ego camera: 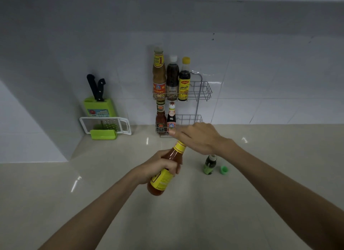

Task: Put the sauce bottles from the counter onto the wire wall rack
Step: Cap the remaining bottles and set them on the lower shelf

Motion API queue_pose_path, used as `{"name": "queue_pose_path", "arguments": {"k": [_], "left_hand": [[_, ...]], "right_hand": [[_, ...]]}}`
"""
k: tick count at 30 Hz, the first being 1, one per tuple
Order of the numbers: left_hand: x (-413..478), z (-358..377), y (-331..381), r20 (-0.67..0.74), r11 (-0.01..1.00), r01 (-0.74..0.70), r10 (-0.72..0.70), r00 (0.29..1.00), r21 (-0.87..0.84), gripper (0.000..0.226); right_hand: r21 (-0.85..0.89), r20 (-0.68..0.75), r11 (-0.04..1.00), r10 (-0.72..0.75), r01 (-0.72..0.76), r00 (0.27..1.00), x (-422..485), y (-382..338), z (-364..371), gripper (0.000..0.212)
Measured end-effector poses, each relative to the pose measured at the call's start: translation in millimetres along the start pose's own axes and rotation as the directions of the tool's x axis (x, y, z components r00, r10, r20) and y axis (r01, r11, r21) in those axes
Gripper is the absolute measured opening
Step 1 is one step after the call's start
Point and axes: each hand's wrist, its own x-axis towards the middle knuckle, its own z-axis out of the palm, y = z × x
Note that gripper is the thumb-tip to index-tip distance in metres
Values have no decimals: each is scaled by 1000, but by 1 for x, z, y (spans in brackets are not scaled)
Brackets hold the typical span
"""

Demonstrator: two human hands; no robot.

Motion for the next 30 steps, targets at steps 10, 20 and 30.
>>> {"name": "queue_pose_path", "arguments": {"k": [10, 20, 30], "left_hand": [[6, 29, -9, -565, 873, 213, 84, 821, 438, 30], [-3, -10, -5, 56, 998, 40, -43, 997, 56, 59], [38, 2, -37, -412, 992, 49, 4, 911, 118, 63]], "right_hand": [[-122, 153, 935, 350, -334, 924, 10, -9, 19, 30], [620, 49, 735, 315, -276, 948, 28, 10, -6, 34], [752, 184, 562, 324, -345, 928, 13, 25, 39, 38]]}}
